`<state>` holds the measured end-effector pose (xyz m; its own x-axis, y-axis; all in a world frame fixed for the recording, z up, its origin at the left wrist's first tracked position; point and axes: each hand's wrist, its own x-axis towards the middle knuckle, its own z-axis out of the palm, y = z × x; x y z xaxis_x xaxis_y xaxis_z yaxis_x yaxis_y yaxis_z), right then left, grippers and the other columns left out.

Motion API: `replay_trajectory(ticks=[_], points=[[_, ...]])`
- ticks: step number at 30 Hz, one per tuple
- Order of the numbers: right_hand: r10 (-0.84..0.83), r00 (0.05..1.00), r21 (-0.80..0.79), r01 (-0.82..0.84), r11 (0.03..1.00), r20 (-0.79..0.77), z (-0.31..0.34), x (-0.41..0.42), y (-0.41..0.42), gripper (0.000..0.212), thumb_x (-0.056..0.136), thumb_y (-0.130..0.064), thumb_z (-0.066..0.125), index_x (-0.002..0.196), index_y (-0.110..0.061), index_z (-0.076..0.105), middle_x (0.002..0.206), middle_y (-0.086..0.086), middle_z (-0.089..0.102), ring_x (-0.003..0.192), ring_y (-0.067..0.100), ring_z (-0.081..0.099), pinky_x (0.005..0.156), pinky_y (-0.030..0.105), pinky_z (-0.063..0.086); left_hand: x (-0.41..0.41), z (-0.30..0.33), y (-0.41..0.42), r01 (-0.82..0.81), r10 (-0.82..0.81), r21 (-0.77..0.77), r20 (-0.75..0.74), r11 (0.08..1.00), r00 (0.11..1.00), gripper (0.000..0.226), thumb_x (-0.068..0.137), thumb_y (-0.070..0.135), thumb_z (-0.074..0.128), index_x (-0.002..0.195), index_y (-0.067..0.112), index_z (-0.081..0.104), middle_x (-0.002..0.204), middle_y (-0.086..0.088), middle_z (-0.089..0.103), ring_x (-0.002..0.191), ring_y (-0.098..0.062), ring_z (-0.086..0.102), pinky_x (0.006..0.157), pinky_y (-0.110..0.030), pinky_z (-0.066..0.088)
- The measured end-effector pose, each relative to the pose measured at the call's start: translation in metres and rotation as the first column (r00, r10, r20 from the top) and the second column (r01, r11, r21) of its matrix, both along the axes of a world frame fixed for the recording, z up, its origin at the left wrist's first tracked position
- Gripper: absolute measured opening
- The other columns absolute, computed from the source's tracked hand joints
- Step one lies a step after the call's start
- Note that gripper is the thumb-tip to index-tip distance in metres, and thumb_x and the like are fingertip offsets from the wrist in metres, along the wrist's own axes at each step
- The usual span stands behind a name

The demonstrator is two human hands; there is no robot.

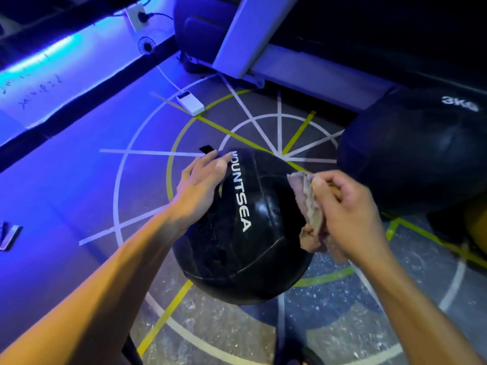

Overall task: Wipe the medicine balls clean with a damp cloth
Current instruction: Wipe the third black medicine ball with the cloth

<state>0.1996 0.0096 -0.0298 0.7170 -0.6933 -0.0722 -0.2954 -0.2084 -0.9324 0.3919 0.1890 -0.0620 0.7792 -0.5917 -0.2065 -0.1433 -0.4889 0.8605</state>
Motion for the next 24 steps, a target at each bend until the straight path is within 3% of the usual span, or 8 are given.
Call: replay_trajectory(ticks=[3,7,9,12,14,17,20,24], points=[[-0.055,0.998,0.418,0.044,0.908,0.016,0.013,0.018,-0.017,0.023,0.105,-0.029,0.056,0.105,-0.008,0.065,0.081,0.021,0.072,0.060,0.027,0.072,0.049,0.034,0.057,-0.006,-0.002,0.002,0.006,-0.006,-0.004,0.026,1.000,1.000,0.047,0.095,0.071,0.030,0.135,0.065,0.052,0.151,0.043,0.030,0.152,0.004,0.003,0.128,-0.042,0.003],[0.061,0.997,0.461,-0.078,0.884,0.052,0.014,0.021,-0.024,0.026,0.094,-0.010,0.071,0.119,-0.012,0.066,0.091,0.004,0.076,0.070,0.014,0.073,0.059,0.022,0.056,-0.013,0.000,0.004,0.029,-0.032,0.043,0.069,0.999,0.997,0.040,0.096,0.068,0.032,0.132,0.069,0.048,0.158,0.035,0.026,0.151,0.004,0.002,0.124,-0.035,0.002],[0.064,0.994,0.410,-0.097,0.907,0.094,0.015,0.021,-0.024,0.035,0.090,0.005,0.070,0.119,-0.016,0.066,0.090,-0.001,0.078,0.069,0.011,0.073,0.060,0.020,0.055,-0.015,0.002,0.003,0.033,-0.038,0.059,0.080,0.998,0.996,0.039,0.094,0.069,0.032,0.130,0.071,0.046,0.158,0.034,0.025,0.152,0.004,0.001,0.122,-0.034,0.002],[0.036,0.967,0.342,-0.124,0.932,0.251,0.027,0.026,-0.024,0.026,0.095,0.003,0.064,0.110,-0.017,0.071,0.085,0.000,0.078,0.073,0.010,0.071,0.068,0.022,0.056,-0.016,0.004,0.001,0.045,-0.054,0.085,0.099,0.995,0.994,0.038,0.092,0.071,0.031,0.128,0.073,0.043,0.156,0.036,0.024,0.153,0.002,0.000,0.123,-0.036,0.002],[-0.014,0.908,0.287,-0.118,0.951,0.419,0.041,0.034,-0.022,0.023,0.100,-0.002,0.059,0.109,-0.019,0.072,0.086,0.002,0.076,0.075,0.017,0.070,0.076,0.035,0.059,-0.017,0.004,0.000,0.053,-0.064,0.099,0.114,0.994,0.991,0.038,0.093,0.071,0.031,0.129,0.072,0.041,0.158,0.034,0.024,0.154,0.000,0.000,0.124,-0.039,0.002],[0.124,0.830,-0.014,-0.139,0.990,0.544,0.045,0.045,-0.014,0.026,0.104,-0.006,0.056,0.126,-0.015,0.067,0.097,0.015,0.073,0.078,0.032,0.072,0.076,0.056,0.059,-0.018,0.005,-0.001,0.052,-0.066,0.119,0.121,0.992,0.990,0.038,0.100,0.067,0.036,0.137,0.066,0.042,0.161,0.032,0.023,0.154,0.000,-0.001,0.125,-0.041,0.002],[0.303,0.903,-0.216,-0.244,0.945,0.305,0.018,0.043,-0.006,0.039,0.101,-0.010,0.061,0.124,-0.040,0.069,0.127,-0.003,0.068,0.104,0.012,0.069,0.096,0.051,0.057,-0.019,0.007,0.000,0.044,-0.057,0.118,0.112,0.992,0.992,0.044,0.097,0.068,0.036,0.140,0.063,0.043,0.161,0.031,0.024,0.153,0.002,-0.001,0.126,-0.040,0.002],[0.491,0.870,-0.424,-0.458,0.782,-0.034,-0.006,0.017,-0.004,0.029,0.098,-0.010,0.066,0.118,-0.028,0.075,0.112,-0.020,0.066,0.106,0.002,0.062,0.092,0.019,0.046,-0.020,0.008,0.000,0.049,-0.065,0.129,0.121,0.990,0.991,0.053,0.090,0.071,0.033,0.142,0.063,0.042,0.163,0.030,0.022,0.151,0.005,-0.001,0.127,-0.044,0.001]])
